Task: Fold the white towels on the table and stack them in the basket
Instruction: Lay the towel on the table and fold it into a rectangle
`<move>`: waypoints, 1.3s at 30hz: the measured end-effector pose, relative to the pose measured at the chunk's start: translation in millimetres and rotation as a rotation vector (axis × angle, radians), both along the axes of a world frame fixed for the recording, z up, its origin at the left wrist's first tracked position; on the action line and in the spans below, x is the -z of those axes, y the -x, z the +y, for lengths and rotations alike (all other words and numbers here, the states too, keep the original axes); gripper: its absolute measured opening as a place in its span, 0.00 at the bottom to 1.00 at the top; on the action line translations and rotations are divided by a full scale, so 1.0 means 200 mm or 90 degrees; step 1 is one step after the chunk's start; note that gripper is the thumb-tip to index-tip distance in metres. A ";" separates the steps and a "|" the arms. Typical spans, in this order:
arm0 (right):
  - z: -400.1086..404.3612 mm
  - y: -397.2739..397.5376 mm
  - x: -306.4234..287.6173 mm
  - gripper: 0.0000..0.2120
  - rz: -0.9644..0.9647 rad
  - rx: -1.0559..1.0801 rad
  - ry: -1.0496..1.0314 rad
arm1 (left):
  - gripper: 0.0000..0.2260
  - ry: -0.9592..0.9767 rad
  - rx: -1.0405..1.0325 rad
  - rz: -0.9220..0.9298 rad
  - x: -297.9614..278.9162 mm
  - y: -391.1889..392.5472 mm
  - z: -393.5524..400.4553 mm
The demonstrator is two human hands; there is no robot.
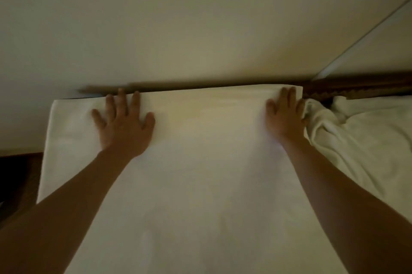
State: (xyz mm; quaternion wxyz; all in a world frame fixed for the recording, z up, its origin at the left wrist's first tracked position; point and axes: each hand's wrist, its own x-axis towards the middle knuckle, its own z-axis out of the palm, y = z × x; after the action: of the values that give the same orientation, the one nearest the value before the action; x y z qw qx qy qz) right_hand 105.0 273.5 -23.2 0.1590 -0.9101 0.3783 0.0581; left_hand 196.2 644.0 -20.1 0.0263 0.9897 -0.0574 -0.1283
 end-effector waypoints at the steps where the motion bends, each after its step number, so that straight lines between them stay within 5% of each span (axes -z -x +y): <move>1: -0.09 -0.03 -0.01 0.30 -0.047 0.061 -0.023 | 0.31 0.014 -0.031 0.002 -0.01 0.01 -0.05; 4: -0.25 -0.11 -0.03 0.25 -0.228 0.245 -0.147 | 0.29 0.057 -0.040 -0.011 -0.03 0.04 -0.23; 9: -0.36 -0.17 -0.02 0.27 -0.257 0.363 -0.298 | 0.29 0.069 0.027 -0.002 0.01 0.11 -0.54; 11: -0.39 -0.16 -0.01 0.21 -0.309 0.375 -0.314 | 0.29 0.067 0.004 -0.005 0.03 0.10 -0.60; 13: -0.43 -0.16 0.00 0.11 -0.359 0.361 -0.304 | 0.29 0.060 -0.012 -0.012 0.04 0.10 -0.61; 21: -0.51 -0.22 -0.03 0.04 -0.372 0.283 -0.201 | 0.29 0.048 -0.010 -0.034 0.05 0.09 -0.61; 28: -0.48 -0.23 -0.06 0.09 -0.315 0.257 -0.079 | 0.29 0.043 -0.011 -0.032 0.05 0.06 -0.62; 34: -0.34 -0.16 -0.08 0.21 -0.242 0.140 0.066 | 0.29 0.161 0.015 -0.019 0.00 0.07 -0.57; 39: 0.20 0.02 -0.02 0.30 -0.044 -0.236 0.036 | 0.32 0.056 0.042 -0.008 -0.01 0.21 -0.28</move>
State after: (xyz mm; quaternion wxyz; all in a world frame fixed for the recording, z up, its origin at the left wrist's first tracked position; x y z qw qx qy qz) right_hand 102.0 313.6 -18.9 0.1327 -0.9697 0.2002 0.0445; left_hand 154.8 587.3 -17.1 0.0653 0.9860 -0.0956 -0.1202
